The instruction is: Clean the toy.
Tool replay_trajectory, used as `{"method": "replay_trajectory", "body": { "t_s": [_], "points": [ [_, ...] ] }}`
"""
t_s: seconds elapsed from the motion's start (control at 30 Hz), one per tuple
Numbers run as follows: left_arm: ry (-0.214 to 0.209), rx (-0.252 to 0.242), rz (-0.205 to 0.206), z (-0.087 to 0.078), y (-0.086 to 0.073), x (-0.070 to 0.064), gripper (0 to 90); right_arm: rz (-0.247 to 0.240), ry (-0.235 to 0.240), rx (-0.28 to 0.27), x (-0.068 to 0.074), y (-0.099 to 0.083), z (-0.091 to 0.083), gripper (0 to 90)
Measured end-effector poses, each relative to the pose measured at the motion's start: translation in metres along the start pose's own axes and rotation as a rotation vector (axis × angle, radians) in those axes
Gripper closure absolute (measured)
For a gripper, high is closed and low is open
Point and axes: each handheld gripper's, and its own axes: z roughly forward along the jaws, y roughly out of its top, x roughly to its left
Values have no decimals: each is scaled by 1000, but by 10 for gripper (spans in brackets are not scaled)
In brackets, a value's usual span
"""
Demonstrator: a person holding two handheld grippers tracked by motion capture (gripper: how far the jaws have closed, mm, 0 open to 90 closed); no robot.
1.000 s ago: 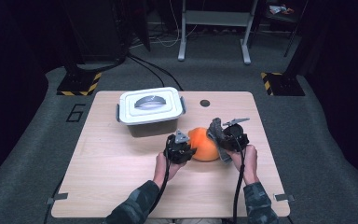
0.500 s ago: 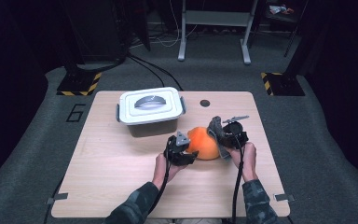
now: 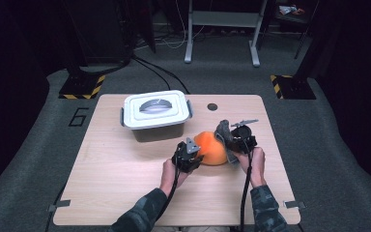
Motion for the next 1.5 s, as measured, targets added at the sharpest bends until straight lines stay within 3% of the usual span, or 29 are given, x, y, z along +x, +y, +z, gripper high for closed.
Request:
{"method": "replay_trajectory", "body": {
  "t_s": [0.3, 0.47, 0.5, 0.63, 0.77, 0.93, 1.1, 1.17, 1.5],
  "points": [
    [-40, -28, -25, -12, 6, 1, 781, -12, 10, -58, 3, 6, -22, 744],
    [-55, -32, -8, -13, 9, -3, 782, -56, 36, -87, 18, 17, -35, 744],
    [-60, -39, -10, -12, 10, -5, 781, -76, 57, -89, 27, 20, -35, 744],
    [-62, -34, -1, -12, 11, -6, 779, -129, 62, -61, 40, 23, -25, 743],
    [-61, -18, -6, -10, 10, -5, 777, -157, 18, -24, 47, 22, -13, 745],
    [-65, -21, -15, -9, 9, -5, 776, -147, 12, -20, 42, 21, -12, 746],
    [-68, -23, -30, -8, 8, -3, 775, -107, -14, -6, 31, 16, -11, 745],
    [-67, -19, -30, -8, 8, -2, 774, -86, -28, 0, 20, 11, -9, 745],
    [-73, -21, -40, -7, 6, 0, 771, 6, -49, 63, -8, -8, 6, 745]
  ]
}}
